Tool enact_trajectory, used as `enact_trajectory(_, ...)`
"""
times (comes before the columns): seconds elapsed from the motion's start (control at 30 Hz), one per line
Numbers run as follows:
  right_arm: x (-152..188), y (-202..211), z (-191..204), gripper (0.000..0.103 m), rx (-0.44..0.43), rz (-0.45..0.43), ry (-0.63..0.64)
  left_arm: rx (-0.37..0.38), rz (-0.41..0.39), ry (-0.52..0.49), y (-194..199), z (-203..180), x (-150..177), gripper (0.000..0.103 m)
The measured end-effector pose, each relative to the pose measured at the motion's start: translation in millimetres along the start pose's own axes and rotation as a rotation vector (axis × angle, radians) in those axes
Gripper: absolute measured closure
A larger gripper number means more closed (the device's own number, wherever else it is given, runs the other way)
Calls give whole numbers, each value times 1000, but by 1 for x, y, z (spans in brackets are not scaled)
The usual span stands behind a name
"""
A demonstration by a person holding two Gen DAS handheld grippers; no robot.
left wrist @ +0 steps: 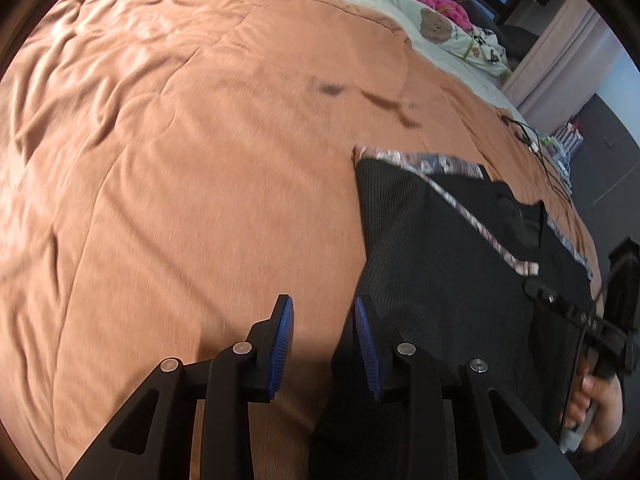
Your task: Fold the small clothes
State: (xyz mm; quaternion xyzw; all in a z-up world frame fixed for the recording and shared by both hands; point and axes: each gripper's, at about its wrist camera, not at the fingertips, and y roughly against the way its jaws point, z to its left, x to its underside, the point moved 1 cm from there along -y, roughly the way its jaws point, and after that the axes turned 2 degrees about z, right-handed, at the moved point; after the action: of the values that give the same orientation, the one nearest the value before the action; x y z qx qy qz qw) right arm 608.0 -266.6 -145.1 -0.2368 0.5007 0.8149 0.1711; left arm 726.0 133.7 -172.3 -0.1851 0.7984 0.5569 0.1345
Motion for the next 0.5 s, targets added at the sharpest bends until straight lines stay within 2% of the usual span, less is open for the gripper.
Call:
enact_trajectory(0.17,3,2,-5,100,-9,31,-36,4,35,-12,3,0,21,69)
enact_trajectory(0.4,6,21,-7,98,-18,61,-28,-70,93,-94,9,-14,41,69)
enact_trajectory(0.47,6,30,-7,95,-11,51,-6,-81,106,-104,10,-17,43,69)
enact_trajectory(0.5,6,33,-8,86,-15,50,0,-84,110,-103,12,-19,44,69)
